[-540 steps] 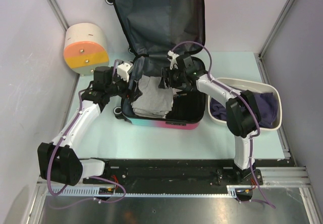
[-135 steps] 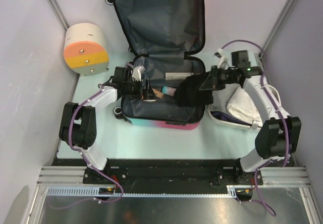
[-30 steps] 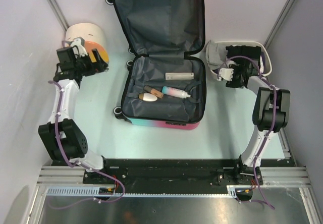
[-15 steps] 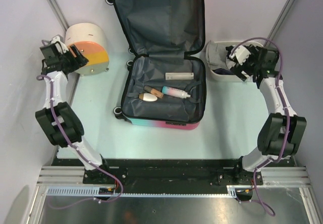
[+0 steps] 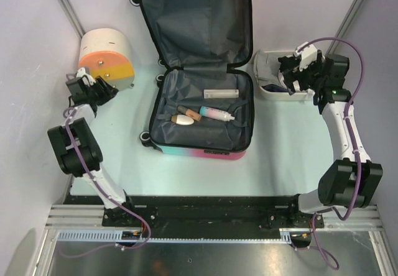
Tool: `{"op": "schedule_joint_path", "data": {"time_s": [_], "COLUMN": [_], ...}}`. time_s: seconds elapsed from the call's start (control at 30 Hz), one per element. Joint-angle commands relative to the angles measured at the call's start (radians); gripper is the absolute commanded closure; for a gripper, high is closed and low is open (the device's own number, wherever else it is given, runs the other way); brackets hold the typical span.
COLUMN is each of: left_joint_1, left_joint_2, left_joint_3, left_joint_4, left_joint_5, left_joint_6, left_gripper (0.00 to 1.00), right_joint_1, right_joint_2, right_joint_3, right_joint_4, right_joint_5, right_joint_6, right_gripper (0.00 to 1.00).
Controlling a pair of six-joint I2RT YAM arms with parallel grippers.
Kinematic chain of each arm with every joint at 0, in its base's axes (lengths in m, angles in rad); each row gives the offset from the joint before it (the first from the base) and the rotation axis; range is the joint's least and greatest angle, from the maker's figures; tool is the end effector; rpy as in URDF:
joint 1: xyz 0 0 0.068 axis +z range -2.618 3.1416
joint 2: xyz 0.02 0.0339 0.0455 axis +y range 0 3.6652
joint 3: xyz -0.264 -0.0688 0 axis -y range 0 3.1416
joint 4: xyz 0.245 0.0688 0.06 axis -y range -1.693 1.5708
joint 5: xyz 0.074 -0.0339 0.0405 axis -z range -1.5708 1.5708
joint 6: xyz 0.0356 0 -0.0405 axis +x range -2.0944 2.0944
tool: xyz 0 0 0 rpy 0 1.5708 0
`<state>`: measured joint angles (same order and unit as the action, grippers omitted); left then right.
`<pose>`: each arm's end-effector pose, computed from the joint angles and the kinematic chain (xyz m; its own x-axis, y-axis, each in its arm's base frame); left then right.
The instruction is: Open, take out, and arrange the luggage
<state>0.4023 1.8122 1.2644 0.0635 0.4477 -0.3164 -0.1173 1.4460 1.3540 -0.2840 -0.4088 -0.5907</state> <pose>0.3901 0.1492 0.2441 -0.4070 -0.4780 -0.7784 -0.1337 0.8741 -0.4669 0.3352 -0.0252 0.3735 -0.1582 -0.4959 -0.8538 -0.4189 0.8167 -0.3968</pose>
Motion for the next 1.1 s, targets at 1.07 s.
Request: {"op": "schedule_joint_path", "data": {"time_s": [1.07], "left_joint_1": [0.026], "left_joint_2": [0.495], "left_joint_3": [0.384], "left_joint_4": [0.251], "left_joint_5": [0.022], "left_joint_6": [-0.248], "left_gripper": [0.57], "right_joint_1": [0.214], "right_joint_2": [-0.093], "right_joint_3": [0.01], "right_joint_4": [-0.061], "right_joint_5": [0.251], "right_joint_6": [0.048], "right_gripper": [0.0]}}
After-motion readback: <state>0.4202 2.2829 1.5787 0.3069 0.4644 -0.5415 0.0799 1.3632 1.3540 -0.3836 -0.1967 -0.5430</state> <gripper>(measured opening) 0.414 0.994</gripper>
